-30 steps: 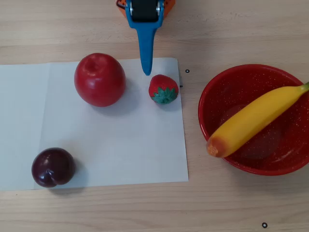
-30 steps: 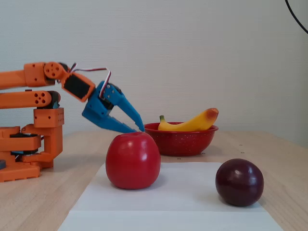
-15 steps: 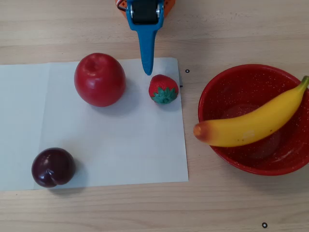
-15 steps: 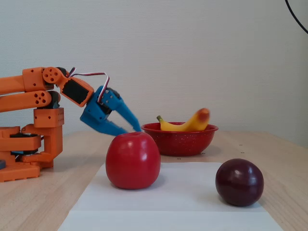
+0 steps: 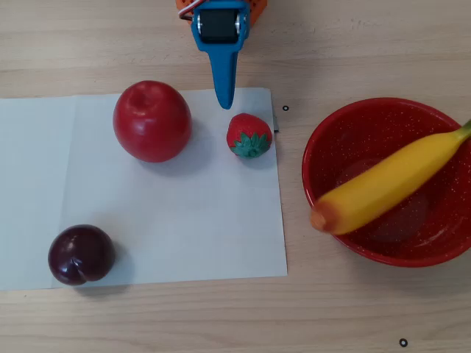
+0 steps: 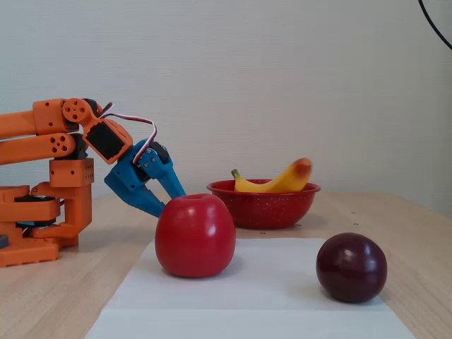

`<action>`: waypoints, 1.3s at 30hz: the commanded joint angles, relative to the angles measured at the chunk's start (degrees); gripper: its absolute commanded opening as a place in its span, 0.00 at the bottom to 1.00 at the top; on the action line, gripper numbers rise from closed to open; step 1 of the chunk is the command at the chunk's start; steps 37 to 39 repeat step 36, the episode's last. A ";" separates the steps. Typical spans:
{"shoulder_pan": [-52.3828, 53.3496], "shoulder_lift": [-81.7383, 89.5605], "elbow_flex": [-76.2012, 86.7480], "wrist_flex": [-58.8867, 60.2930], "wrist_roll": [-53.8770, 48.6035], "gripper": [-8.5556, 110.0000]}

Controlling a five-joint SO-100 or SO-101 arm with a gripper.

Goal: Grasp the banana and put it in the red bowl

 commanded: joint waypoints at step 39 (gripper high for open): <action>0.70 0.62 0.88 0.09 -1.85 0.08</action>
